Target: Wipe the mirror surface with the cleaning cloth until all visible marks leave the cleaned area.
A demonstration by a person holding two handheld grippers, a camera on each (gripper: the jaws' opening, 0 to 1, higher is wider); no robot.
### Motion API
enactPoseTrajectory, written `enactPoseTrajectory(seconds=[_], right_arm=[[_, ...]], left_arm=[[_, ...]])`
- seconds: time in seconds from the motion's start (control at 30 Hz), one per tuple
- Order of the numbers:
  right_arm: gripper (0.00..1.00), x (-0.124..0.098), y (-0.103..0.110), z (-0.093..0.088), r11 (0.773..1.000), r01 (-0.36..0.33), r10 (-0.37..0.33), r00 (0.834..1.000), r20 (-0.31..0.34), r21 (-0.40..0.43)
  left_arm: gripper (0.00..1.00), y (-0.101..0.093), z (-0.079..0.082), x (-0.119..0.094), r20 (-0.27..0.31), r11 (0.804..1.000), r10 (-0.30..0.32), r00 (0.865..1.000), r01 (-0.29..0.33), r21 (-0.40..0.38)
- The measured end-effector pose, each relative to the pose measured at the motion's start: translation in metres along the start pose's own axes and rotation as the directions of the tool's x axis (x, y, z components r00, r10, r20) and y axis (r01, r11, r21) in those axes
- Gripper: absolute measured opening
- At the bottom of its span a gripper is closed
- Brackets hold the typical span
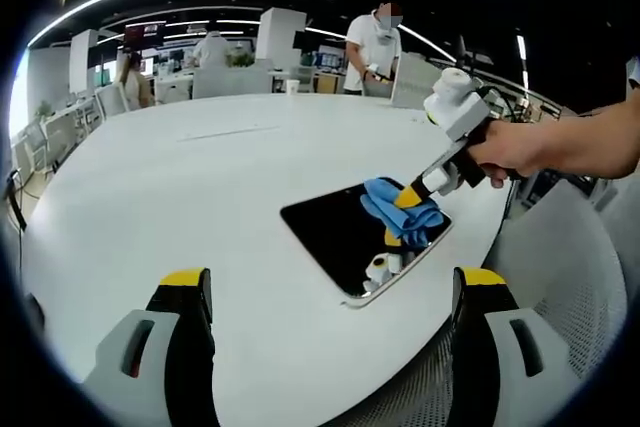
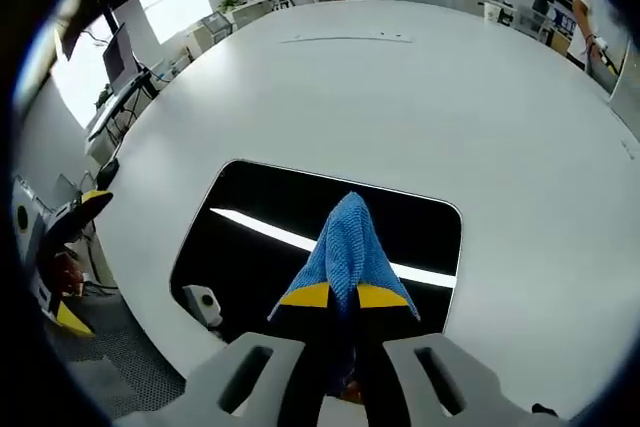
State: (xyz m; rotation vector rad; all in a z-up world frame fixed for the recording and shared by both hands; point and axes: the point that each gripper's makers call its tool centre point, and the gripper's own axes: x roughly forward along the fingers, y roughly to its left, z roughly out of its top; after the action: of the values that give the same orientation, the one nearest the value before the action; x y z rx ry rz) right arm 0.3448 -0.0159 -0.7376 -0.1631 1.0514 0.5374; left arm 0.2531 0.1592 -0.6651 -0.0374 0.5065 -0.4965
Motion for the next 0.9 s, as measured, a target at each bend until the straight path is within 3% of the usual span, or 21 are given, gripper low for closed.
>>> enactPoseTrajectory(seconds=[0.43, 0.9], right_arm=[[0.02, -0.014, 0.009, -0.026, 0.999, -0.016, 0.015, 1.0, 0.026, 0.037], [0.02, -0.027, 0.02, -0.051, 0.999, -0.04, 0.039, 0.999, 0.028, 0.035]], left_arm=[[0.99, 0.002, -0.002, -0.001, -0.011, 0.999, 0.005, 1.0, -0.005, -0.034], [0.99, -0.003, -0.005, 0.0, -0.024, 1.0, -0.014, 1.0, 0.014, -0.003]])
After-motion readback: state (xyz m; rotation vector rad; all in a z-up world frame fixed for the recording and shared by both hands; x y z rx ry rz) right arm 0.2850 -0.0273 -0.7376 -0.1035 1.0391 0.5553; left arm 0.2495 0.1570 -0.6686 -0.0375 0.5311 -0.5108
